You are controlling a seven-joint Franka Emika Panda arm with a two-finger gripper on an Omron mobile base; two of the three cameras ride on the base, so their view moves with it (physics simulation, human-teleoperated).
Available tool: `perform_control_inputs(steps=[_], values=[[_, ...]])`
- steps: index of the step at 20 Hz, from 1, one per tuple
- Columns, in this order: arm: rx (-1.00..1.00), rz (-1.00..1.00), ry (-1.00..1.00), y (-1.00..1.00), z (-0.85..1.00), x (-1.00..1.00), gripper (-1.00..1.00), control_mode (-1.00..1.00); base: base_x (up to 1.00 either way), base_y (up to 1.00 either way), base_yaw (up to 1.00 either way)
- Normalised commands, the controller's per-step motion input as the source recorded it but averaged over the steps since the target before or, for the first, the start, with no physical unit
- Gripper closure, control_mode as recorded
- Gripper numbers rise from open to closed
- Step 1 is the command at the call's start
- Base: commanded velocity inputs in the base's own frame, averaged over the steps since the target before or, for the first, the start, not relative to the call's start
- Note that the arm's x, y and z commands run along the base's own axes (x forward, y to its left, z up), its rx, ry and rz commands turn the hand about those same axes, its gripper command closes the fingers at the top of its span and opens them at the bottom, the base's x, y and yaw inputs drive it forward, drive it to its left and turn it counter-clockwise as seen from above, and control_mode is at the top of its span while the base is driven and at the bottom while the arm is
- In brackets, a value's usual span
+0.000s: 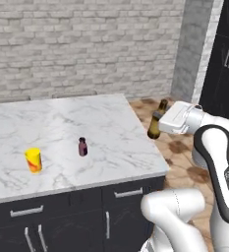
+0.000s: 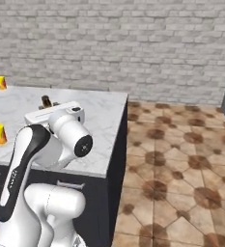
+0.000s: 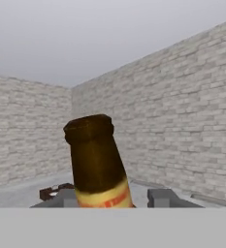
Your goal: Place the drinks on the dining counter in a tight cluster.
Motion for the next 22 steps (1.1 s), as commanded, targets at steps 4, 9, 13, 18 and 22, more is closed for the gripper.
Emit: perform_control_inputs(steps=[4,9,13,18,22], values=[[0.00,0.00,0.00,0.00,0.00,0.00,1.00,1.00,0.69,0.60,-0.25],[0.00,0.00,0.00,0.00,0.00,0.00,1.00,1.00,0.70,0.28,-0.07],[0.00,0.00,0.00,0.00,0.00,0.00,1.00,1.00,0.16,0.19,-0.02],[0.00,0.00,0.00,0.00,0.00,0.00,1.00,1.00,0.00,0.08,-0.01],[0.00,0.00,0.00,0.00,0.00,0.00,1.00,1.00,0.00,0.08,-0.01]])
